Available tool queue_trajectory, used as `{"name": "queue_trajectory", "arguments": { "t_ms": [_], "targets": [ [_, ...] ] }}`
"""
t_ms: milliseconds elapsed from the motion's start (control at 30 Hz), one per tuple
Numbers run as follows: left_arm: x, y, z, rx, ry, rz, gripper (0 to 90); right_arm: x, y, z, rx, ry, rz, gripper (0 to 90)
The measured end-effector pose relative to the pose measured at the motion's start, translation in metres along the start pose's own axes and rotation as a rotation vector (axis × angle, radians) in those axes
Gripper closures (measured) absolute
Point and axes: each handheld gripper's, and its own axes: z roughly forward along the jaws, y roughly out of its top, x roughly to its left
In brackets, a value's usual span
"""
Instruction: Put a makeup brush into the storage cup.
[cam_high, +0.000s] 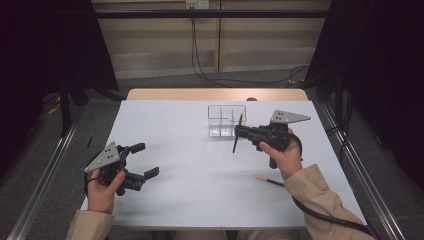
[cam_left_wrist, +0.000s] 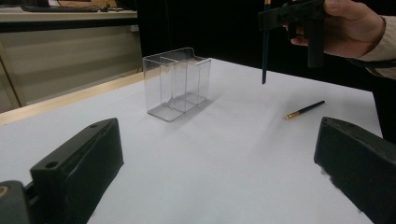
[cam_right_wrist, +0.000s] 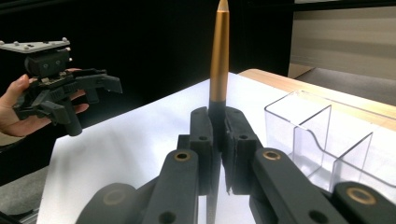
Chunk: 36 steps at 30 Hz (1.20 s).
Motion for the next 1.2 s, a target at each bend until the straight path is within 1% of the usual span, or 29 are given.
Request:
{"name": "queue_trajectory", "arguments": {
  "t_ms": [67,400,467,600,833,1100,1200],
  "targets": [
    [0.000,0.000,0.001,0.001,-0.006,-0.002,1.1,-0.002,0.003,0.000,0.000,-0.003,-0.003,83.1],
    [-0.001,-0.001,0.002,-0.005,-0.004,-0.004,1.1,-0.011,0.015,0.003,0.000,-0.029,-0.024,83.2],
    [0.000,-0.002,0.002,0.003,-0.003,0.003,1.1,-0.012,0.017,0.003,0.000,-0.031,-0.029,83.2],
    [0.000,-0.002,0.002,0.002,-0.002,0.001,1.1,-0.015,0.021,0.005,-0.003,-0.039,-0.032,83.2],
    [0.000,-0.003,0.003,0.001,-0.007,0.001,1.1,-0.022,0.024,0.008,-0.003,-0.059,-0.028,83.2],
    [-0.001,-0.004,0.005,0.007,-0.011,0.002,1.1,-0.030,0.029,0.011,-0.007,-0.082,-0.030,83.1],
    [-0.001,-0.004,0.006,0.009,-0.015,0.004,1.1,-0.033,0.030,0.012,-0.001,-0.094,-0.035,83.1]
  ]
}}
